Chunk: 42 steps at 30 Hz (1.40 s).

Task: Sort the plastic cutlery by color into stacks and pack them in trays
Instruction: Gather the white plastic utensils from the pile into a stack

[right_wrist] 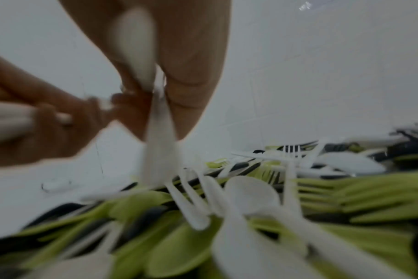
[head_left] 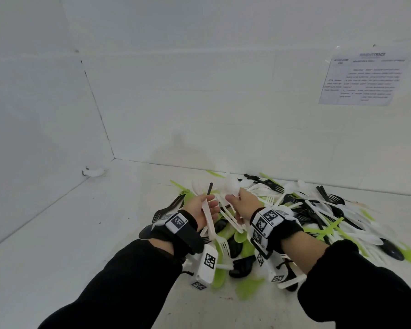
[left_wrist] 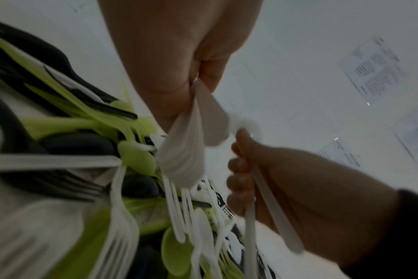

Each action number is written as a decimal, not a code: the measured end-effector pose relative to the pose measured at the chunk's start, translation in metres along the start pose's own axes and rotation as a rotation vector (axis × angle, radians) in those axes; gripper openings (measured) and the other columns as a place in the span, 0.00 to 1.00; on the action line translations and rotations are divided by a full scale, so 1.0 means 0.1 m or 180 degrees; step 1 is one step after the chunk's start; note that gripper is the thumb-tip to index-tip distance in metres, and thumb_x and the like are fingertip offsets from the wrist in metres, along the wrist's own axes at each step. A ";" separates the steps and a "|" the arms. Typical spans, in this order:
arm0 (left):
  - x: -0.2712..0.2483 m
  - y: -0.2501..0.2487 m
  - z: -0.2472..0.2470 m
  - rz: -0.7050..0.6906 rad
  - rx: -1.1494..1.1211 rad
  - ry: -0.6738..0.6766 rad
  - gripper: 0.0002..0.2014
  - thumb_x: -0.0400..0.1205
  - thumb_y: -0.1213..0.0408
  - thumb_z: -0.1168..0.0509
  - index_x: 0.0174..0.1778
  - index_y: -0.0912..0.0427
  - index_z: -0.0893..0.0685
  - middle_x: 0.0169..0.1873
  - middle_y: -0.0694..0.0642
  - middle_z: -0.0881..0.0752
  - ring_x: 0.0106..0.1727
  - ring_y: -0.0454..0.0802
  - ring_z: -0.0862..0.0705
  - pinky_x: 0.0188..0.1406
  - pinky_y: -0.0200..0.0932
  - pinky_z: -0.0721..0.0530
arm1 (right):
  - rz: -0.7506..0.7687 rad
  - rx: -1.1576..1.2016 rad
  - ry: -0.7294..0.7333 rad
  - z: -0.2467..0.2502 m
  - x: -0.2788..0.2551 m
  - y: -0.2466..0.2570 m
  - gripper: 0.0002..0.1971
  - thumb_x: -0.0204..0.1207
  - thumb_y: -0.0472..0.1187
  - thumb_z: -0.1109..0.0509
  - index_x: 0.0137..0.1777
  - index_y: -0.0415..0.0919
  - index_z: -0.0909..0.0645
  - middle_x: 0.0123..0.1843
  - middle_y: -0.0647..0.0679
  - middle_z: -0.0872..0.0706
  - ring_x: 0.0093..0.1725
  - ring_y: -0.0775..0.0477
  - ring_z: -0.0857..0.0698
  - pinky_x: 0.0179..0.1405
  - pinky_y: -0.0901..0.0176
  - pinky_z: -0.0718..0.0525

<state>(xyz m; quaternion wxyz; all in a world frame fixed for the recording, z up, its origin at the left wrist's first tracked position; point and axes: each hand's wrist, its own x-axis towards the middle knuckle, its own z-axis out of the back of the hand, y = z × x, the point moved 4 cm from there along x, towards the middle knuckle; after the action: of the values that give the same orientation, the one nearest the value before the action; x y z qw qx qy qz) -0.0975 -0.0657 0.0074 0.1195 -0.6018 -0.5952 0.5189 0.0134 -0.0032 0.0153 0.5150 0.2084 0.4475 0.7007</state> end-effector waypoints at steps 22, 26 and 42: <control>-0.09 0.42 -0.79 0.0222 -0.0566 0.0489 0.20 0.87 0.64 0.57 0.48 0.72 0.22 0.45 0.68 0.19 0.46 0.60 0.20 0.53 0.53 0.26 | 0.0015 0.0552 -0.0372 0.37 -0.27 -0.25 0.06 0.78 0.38 0.35 0.51 0.39 0.20 0.52 0.40 0.14 0.55 0.38 0.15 0.60 0.45 0.18; -0.09 0.43 -0.86 0.0203 -0.0540 0.0490 0.18 0.85 0.64 0.56 0.47 0.69 0.22 0.44 0.65 0.20 0.46 0.58 0.20 0.52 0.51 0.25 | 0.0099 0.0481 -0.0324 0.40 -0.26 -0.30 0.07 0.77 0.40 0.35 0.50 0.40 0.18 0.51 0.39 0.13 0.56 0.39 0.15 0.62 0.43 0.18; 0.08 0.36 -0.72 -0.0156 0.0544 0.0324 0.29 0.73 0.85 0.62 0.65 0.66 0.27 0.48 0.67 0.21 0.44 0.63 0.22 0.51 0.57 0.21 | 0.0305 0.0565 0.0086 0.37 -0.14 -0.30 0.07 0.78 0.34 0.36 0.44 0.33 0.17 0.48 0.31 0.13 0.51 0.34 0.13 0.59 0.40 0.17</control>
<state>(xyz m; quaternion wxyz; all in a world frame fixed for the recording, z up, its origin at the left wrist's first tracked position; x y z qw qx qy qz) -0.0227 -0.0340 0.0073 0.2131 -0.6002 -0.5565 0.5335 0.0629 0.0012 0.0118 0.4544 0.2649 0.5043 0.6849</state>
